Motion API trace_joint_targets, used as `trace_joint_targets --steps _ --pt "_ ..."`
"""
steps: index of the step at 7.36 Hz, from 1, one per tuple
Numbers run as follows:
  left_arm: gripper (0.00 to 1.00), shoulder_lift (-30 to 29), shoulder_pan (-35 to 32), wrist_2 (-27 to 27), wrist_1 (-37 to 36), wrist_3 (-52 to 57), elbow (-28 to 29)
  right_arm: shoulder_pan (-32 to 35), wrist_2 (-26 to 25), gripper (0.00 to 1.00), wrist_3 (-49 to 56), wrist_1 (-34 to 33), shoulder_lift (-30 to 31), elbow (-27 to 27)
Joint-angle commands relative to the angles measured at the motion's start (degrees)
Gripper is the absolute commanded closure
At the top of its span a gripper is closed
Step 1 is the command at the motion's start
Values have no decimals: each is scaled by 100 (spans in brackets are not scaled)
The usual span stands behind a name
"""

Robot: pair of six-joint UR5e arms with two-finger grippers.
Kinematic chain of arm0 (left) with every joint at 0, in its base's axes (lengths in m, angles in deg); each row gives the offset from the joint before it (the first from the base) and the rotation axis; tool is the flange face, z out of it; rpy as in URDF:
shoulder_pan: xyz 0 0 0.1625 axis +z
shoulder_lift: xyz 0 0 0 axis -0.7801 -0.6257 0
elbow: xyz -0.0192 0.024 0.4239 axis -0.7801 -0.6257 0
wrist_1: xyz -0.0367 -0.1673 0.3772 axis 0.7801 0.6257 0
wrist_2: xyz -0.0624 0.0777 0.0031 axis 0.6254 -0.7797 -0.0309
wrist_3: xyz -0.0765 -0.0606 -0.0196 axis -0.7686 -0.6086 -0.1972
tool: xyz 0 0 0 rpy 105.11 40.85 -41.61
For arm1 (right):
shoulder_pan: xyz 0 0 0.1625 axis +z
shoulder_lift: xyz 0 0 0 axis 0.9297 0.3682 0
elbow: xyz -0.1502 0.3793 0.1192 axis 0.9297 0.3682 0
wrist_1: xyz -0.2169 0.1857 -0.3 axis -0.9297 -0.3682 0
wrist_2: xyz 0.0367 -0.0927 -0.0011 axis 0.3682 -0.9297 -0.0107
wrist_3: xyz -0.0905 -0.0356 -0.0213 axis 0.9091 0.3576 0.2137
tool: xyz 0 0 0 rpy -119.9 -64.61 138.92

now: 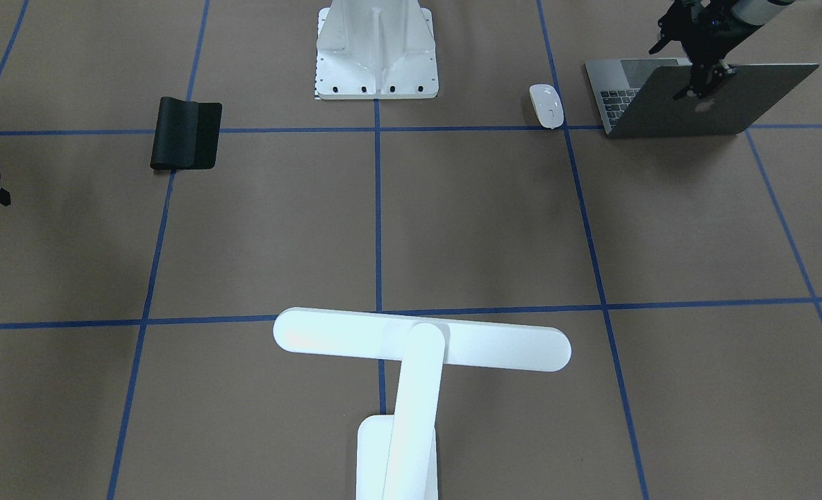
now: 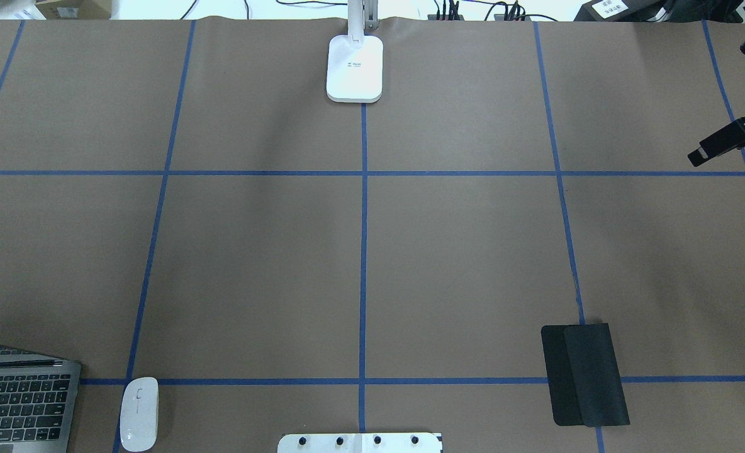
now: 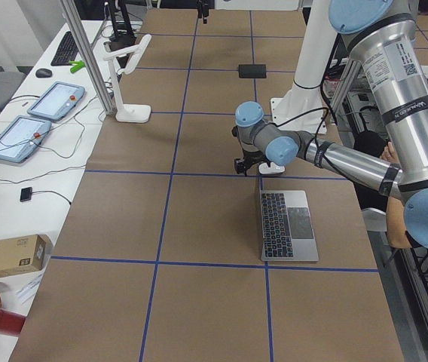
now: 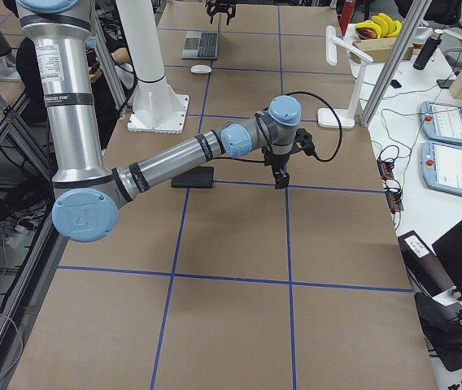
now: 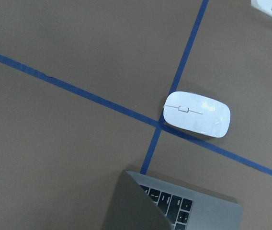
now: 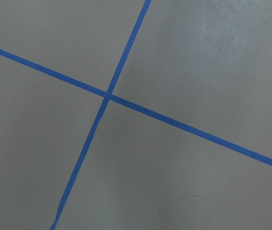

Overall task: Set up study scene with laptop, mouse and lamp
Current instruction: 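Grasp the silver laptop edge with the left gripper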

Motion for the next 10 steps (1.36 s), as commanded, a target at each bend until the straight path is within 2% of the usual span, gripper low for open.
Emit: trace_joint_targets --steps 1,4,7,10 --pt "5 135 10 -322 80 230 4 -9 0 0 0 0 0 9" --pt "32 135 97 -376 80 590 22 -9 0 0 9 0 0 26" --pt "45 117 106 -376 80 1048 22 -44 0 0 0 0 -9 35" --pt "69 108 106 -621 193 1171 48 -70 -9 0 0 0 -9 52"
